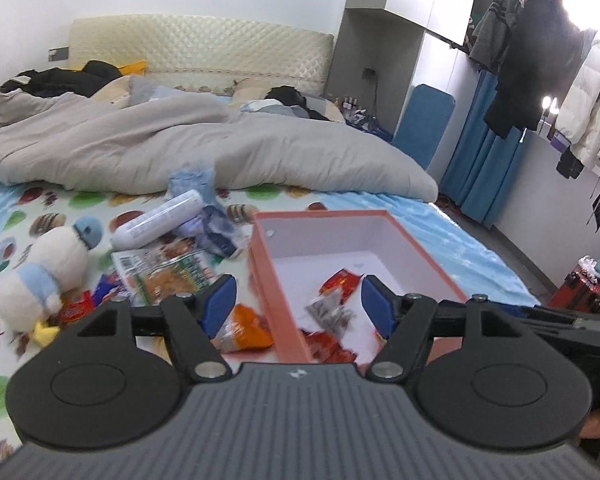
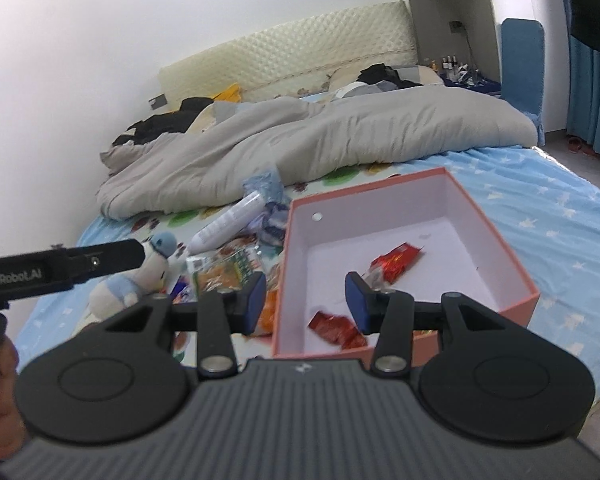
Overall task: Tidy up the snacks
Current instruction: 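Withdraw both tools from the pink box back toward the snacks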
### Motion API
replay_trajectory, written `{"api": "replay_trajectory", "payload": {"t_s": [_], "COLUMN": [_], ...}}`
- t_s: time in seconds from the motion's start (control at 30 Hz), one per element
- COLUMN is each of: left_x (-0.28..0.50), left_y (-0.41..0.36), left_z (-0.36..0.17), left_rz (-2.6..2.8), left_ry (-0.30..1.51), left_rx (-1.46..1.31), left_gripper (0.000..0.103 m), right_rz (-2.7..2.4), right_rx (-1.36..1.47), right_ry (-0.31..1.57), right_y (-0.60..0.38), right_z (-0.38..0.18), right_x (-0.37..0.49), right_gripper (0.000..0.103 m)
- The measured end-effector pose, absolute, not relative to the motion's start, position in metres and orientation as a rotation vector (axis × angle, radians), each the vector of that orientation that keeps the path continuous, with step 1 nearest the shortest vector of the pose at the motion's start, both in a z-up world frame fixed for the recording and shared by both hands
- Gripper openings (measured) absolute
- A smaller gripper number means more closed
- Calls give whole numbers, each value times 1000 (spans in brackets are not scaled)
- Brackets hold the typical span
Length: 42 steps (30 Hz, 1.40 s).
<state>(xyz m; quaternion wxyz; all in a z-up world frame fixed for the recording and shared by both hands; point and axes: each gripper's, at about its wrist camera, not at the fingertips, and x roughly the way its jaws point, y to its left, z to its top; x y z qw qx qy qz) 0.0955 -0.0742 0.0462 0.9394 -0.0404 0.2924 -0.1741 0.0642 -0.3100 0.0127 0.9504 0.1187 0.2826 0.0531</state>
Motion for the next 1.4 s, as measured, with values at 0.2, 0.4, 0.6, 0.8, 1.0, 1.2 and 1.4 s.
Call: {"api": "replay_trajectory", "payload": {"t_s": [0.2, 0.4, 0.6, 0.8, 1.0, 1.2, 1.4], "left_x": [56, 31, 15, 7, 6, 35, 78], "left_y": [-44, -24, -11, 11, 39, 59, 76], "left_z": [17, -3, -26, -57, -86, -114, -135], "left_rz": [-308, -287, -247, -205, -152, -107, -11], "left_ry": [620, 623, 633, 663, 698, 721, 737], "left_rx": [-84, -90, -84, -135, -206, -233, -255], "left_gripper": [74, 74, 74, 74, 74, 74, 87], "right_rz": [139, 159, 190, 199, 202, 225, 241], "right_rx": [235, 208, 237, 213, 202, 138, 87], "right_ry": [608, 618, 663, 699, 749, 747, 754], "right_y": [-286, -264, -247, -226, -208, -192, -178], "right_z": [3, -9, -31, -61, -86, -99, -107], "right_x": [40, 19, 6, 5, 8, 18, 46], "right_gripper": [47, 47, 47, 47, 47, 47, 47]}}
